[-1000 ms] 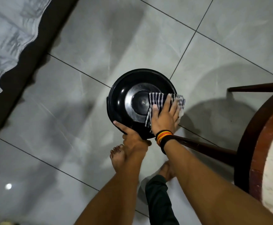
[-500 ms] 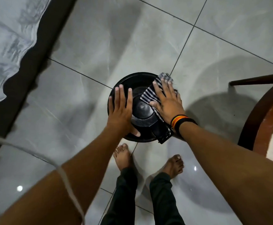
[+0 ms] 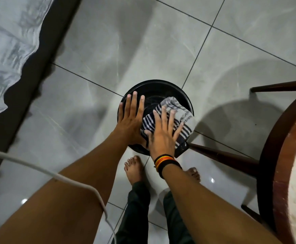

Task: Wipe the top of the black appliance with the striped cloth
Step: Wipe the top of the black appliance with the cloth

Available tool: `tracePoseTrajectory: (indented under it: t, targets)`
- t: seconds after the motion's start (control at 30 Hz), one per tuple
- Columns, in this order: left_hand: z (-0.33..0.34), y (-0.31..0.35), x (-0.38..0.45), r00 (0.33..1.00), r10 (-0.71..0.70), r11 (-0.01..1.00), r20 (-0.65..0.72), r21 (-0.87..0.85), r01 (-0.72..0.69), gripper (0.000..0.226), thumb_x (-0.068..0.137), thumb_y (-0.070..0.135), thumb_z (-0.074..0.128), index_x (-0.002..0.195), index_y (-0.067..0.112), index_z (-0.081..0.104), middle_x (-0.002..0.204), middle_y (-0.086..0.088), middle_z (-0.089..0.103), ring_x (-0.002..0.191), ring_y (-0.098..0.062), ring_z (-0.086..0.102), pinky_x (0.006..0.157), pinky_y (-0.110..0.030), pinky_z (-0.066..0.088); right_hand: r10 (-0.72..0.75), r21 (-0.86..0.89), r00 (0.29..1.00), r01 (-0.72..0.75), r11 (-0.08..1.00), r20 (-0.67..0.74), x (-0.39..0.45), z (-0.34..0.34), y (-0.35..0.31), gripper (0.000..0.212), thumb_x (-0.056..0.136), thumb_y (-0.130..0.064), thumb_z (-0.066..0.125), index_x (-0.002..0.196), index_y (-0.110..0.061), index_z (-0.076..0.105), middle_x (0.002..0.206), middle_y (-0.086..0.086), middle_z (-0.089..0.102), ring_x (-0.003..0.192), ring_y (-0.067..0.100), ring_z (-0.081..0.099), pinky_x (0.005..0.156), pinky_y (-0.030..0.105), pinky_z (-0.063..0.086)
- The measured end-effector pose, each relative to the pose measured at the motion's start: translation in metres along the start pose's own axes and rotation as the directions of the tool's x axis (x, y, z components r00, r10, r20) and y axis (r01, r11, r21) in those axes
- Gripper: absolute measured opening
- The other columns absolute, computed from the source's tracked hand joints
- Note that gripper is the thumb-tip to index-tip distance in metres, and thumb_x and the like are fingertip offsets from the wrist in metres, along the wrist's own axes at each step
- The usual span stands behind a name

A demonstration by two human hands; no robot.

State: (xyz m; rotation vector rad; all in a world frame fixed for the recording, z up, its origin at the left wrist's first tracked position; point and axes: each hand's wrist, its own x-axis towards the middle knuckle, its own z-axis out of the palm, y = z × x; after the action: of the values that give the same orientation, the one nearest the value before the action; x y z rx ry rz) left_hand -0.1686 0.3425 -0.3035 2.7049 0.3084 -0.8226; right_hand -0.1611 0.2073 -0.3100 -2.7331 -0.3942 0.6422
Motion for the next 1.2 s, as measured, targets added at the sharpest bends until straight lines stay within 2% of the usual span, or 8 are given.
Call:
tracePoseTrajectory:
  t: [0.07,0.23,0.5,0.6,0.7,0.83,1.03,1.2]
  targets:
    - [0.003,-0.001,0.000,1.000,-0.001,1.000,-0.028,-0.004,0.001,0.165,0.054,0.071,0.089,0.163,0.011,-0.019,0.171,-0.019,-0.026,0.157,-0.038,-0.026,0.123,-0.056,-0.015,-0.009,0.010,1.000,0.009,1.000,-0.011,0.002,0.002,-0.007,0.076,0.092,-0.032,0.065,0.157,-0.027,0.025,0.171,0.002,0.002,0.156,0.028,-0.009,0.120,0.068,-0.006]
    - [0.000,-0.004,-0.001,0.999,0.027,0.999,0.019,-0.024,-0.026,0.181,0.035,0.088,0.082,0.163,0.007,-0.017,0.170,-0.022,-0.025,0.156,-0.041,-0.026,0.124,-0.062,-0.014,-0.161,-0.089,0.987,0.158,0.983,-0.023,0.014,-0.019,0.039,0.070,0.093,-0.043,0.060,0.154,-0.034,0.029,0.170,-0.002,0.010,0.157,0.024,0.004,0.121,0.067,0.002]
    - [0.002,-0.007,0.000,1.000,0.018,1.000,0.012,-0.020,-0.018,0.183,0.031,0.091,0.080,0.164,0.008,-0.015,0.171,-0.023,-0.021,0.158,-0.041,-0.022,0.124,-0.068,-0.006,0.079,0.217,0.993,-0.058,0.975,-0.089,0.029,-0.039,0.049,0.066,0.089,-0.029,0.070,0.147,-0.036,0.040,0.168,-0.004,0.020,0.155,0.023,0.014,0.120,0.062,0.021]
    - [0.002,-0.005,0.000,1.000,0.013,1.000,0.014,-0.024,-0.013,0.183,0.033,0.089,0.082,0.163,0.009,-0.019,0.170,-0.021,-0.025,0.157,-0.040,-0.025,0.124,-0.067,-0.009,0.107,0.117,0.989,-0.095,0.989,-0.103,-0.008,-0.020,0.032,0.056,0.089,-0.023,0.068,0.141,-0.035,0.049,0.164,-0.001,0.028,0.152,0.028,0.018,0.118,0.067,0.021]
    - [0.006,-0.005,-0.001,1.000,0.001,1.000,-0.018,-0.010,-0.001,0.177,0.039,0.088,0.082,0.164,0.010,-0.017,0.171,-0.020,-0.023,0.158,-0.039,-0.022,0.125,-0.065,-0.008,-0.049,-0.049,0.998,0.048,0.998,-0.025,-0.031,-0.004,0.014,0.049,0.088,-0.018,0.069,0.132,-0.035,0.058,0.155,0.002,0.043,0.147,0.031,0.031,0.115,0.067,0.026]
    - [0.005,-0.003,-0.002,1.000,-0.011,1.000,-0.004,-0.028,0.011,0.177,0.039,0.089,0.081,0.163,0.011,-0.018,0.171,-0.019,-0.025,0.158,-0.039,-0.024,0.123,-0.065,-0.011,-0.157,-0.088,0.988,0.155,0.984,-0.012,-0.002,-0.018,0.022,0.041,0.089,-0.023,0.067,0.127,-0.038,0.061,0.152,0.002,0.045,0.141,0.032,0.037,0.108,0.059,0.035]
    - [0.002,0.005,-0.005,0.995,-0.080,0.992,0.051,-0.096,0.085,0.184,0.031,0.087,0.084,0.162,0.016,-0.024,0.169,-0.015,-0.032,0.155,-0.038,-0.031,0.122,-0.068,-0.013,-0.006,-0.002,0.995,0.005,1.000,-0.098,0.041,-0.050,0.043,0.044,0.097,-0.028,0.058,0.140,-0.038,0.053,0.161,0.001,0.034,0.146,0.032,0.030,0.110,0.056,0.033]
    - [0.009,0.007,-0.012,0.991,-0.114,0.979,0.063,-0.160,0.123,0.184,0.031,0.085,0.086,0.161,0.018,-0.026,0.168,-0.012,-0.035,0.154,-0.037,-0.034,0.122,-0.069,-0.013,0.188,0.087,0.976,-0.179,0.980,-0.109,-0.021,-0.029,0.046,0.054,0.101,-0.017,0.050,0.151,-0.032,0.039,0.162,0.010,0.027,0.146,0.034,0.027,0.116,0.057,0.035]
